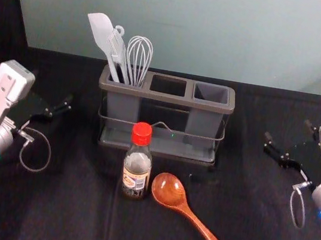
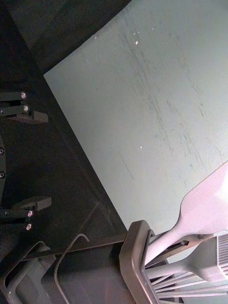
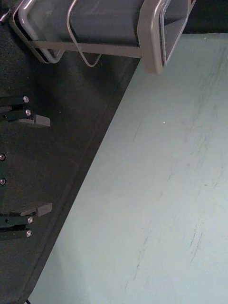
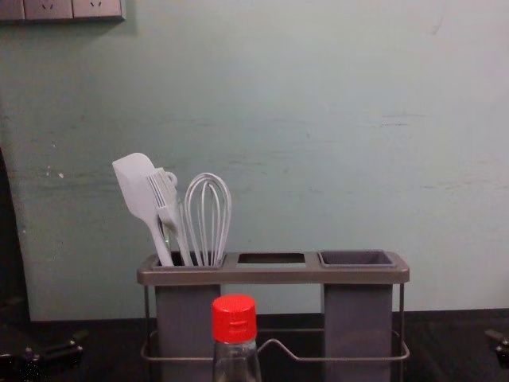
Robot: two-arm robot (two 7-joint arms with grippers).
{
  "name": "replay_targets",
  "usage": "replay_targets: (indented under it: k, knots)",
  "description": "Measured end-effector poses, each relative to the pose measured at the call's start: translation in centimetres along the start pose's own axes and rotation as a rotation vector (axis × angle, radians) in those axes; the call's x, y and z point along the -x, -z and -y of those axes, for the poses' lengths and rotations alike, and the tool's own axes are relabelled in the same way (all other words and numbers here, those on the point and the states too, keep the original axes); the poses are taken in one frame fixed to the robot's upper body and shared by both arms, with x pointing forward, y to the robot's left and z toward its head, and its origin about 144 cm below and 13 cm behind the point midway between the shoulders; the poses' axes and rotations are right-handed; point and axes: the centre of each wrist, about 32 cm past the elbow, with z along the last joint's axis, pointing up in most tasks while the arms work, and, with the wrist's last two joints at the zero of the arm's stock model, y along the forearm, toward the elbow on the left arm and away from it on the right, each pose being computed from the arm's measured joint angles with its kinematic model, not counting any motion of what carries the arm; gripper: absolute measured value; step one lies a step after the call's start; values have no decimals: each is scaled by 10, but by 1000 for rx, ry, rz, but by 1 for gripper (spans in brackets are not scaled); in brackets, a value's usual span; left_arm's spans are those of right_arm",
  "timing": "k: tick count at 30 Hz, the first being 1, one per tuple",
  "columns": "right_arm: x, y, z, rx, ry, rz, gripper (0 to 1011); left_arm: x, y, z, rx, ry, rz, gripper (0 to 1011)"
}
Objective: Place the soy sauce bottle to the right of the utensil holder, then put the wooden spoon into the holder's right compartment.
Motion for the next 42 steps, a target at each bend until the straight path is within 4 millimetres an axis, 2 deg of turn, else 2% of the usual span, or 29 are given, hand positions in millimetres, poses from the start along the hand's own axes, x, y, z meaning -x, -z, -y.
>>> replay_targets:
  k: [42]
  knots:
    - [0, 0, 0, 0, 0, 0, 1003, 0, 0, 0, 0, 0, 0, 1005]
